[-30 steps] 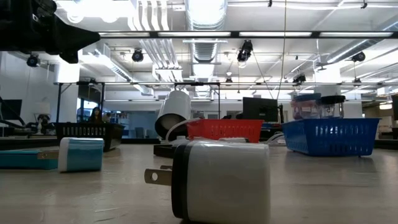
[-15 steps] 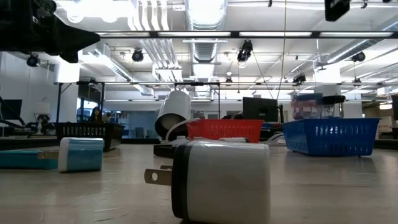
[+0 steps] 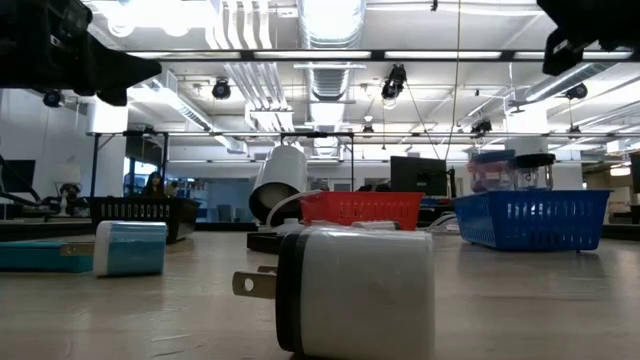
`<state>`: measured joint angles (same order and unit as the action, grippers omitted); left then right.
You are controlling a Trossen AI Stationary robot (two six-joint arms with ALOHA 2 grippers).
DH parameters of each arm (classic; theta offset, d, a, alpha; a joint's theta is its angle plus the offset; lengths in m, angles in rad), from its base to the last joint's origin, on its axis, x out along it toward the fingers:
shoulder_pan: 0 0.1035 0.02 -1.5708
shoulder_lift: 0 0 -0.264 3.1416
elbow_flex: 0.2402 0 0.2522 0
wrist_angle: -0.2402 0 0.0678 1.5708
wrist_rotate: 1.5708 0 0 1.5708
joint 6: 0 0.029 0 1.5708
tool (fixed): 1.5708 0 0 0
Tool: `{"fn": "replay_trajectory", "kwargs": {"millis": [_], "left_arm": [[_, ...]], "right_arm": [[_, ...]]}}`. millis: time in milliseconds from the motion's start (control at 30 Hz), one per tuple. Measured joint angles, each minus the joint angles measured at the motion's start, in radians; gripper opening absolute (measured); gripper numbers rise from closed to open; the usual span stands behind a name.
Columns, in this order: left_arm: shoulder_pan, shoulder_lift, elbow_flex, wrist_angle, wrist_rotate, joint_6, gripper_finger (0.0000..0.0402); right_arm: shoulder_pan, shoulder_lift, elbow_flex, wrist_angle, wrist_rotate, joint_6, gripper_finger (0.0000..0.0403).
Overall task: Pick & Place Office items
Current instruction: Put the white digital clock into the red bin
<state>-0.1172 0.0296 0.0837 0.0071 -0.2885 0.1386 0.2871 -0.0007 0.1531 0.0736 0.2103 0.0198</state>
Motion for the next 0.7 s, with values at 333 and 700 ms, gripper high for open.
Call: {"fn": "replay_trajectory", "kwargs": {"millis": [333, 700], "left_arm": [[0.0, 0.0, -0.001, 0.015, -0.023, 0.033, 0.0009], [0.0, 0.001, 0.044, 0.053, -0.028, 0.085, 0.0002]], "right_arm": [[0.0, 0.029, -0.106, 0.214, 0.032, -0.101, 0.0031], [0.0, 0.028, -0.118, 0.161, 0.088, -0.115, 0.0031]]}}
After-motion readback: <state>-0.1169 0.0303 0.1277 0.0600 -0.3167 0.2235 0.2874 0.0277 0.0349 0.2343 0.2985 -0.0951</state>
